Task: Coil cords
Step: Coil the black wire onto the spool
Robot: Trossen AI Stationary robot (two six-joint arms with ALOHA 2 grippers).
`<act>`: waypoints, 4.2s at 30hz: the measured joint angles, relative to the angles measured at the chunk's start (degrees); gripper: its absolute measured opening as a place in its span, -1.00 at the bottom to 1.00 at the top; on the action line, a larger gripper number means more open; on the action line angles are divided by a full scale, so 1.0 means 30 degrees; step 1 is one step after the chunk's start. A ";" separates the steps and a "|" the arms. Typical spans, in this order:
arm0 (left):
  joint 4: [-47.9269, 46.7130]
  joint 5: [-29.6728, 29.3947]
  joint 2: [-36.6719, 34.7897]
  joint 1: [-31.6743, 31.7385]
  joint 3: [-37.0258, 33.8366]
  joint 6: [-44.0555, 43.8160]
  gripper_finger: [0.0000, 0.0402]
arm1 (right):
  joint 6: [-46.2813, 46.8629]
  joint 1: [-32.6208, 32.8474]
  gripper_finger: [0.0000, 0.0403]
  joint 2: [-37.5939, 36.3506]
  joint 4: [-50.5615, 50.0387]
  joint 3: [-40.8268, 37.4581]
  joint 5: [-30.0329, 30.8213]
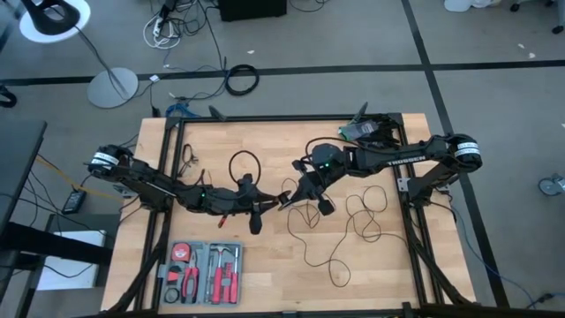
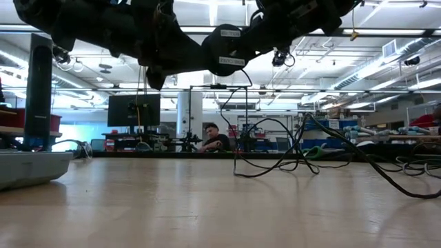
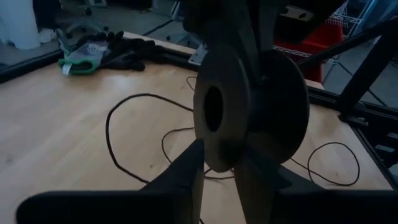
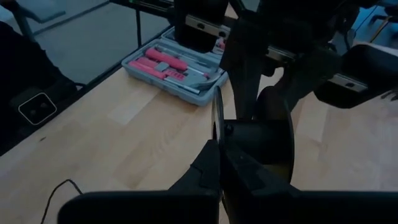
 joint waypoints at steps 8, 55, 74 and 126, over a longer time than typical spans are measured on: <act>0.0594 -0.0040 0.0000 -0.0002 0.0021 0.1064 -0.89 | 0.0333 0.0015 -1.00 -0.0015 0.0331 0.0000 -0.0193; -0.6538 -1.2961 0.0007 -0.4255 -0.0016 -0.3712 -1.00 | 0.8725 0.2856 -0.75 0.1072 1.7740 -1.0351 1.1271; -0.1601 -1.1868 0.0743 -0.4386 -0.2731 -0.4258 -1.00 | 0.9543 0.3781 -0.75 0.6939 1.8727 -0.6062 1.7381; 0.4055 -1.0612 0.0736 -0.3407 -0.6369 -0.3153 -1.00 | 0.9670 0.2695 -0.75 0.6827 1.5477 -0.5144 1.5859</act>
